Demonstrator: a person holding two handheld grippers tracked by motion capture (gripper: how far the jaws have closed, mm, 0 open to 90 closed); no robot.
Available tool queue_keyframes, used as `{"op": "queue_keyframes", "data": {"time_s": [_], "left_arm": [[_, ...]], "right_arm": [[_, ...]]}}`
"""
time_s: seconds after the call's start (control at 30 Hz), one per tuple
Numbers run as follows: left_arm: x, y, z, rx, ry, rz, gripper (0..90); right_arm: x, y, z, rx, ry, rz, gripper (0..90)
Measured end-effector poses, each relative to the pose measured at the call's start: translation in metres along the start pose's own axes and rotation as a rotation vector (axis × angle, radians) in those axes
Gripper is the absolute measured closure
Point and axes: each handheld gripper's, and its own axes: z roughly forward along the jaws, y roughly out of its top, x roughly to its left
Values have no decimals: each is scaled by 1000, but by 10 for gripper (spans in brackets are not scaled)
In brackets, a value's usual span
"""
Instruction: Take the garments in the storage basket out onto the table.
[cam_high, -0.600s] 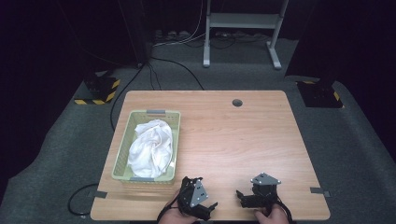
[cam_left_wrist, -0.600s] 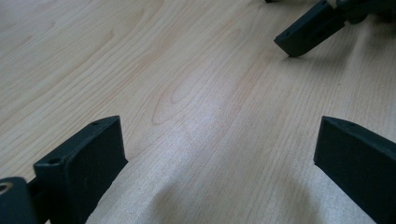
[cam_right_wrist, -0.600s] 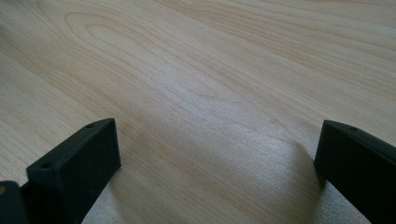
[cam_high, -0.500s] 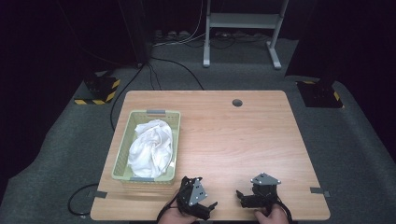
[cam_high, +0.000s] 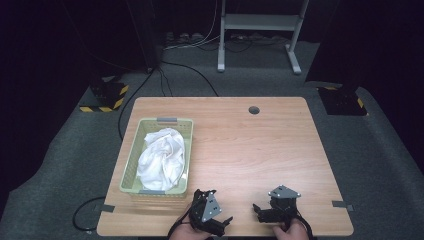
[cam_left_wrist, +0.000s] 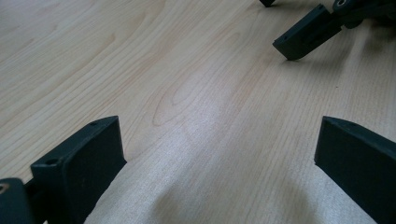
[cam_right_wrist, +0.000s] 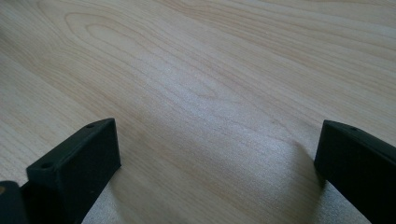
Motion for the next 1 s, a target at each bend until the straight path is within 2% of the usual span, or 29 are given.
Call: {"op": "queue_keyframes", "data": {"time_s": [0.13,0.2,0.27,0.4,0.57,0.9,1.0], "left_arm": [[-3,0,-1,-6,-2,39,11],[-3,-1,-2,-15,-15,34,4],[-2,0,-6,-26,-9,31,4],[3,0,-12,-37,-14,-2,4],[8,2,-25,-63,-14,-13,4],[8,9,-41,-90,-33,6,4],[8,12,-46,-86,-36,-1,4]], "right_arm": [[0,0,0,0,0,0,0],[0,0,0,0,0,0,0],[0,0,0,1,0,1,0],[0,0,0,1,0,1,0],[0,0,0,1,0,1,0],[0,0,0,1,0,1,0],[0,0,0,1,0,1,0]]}}
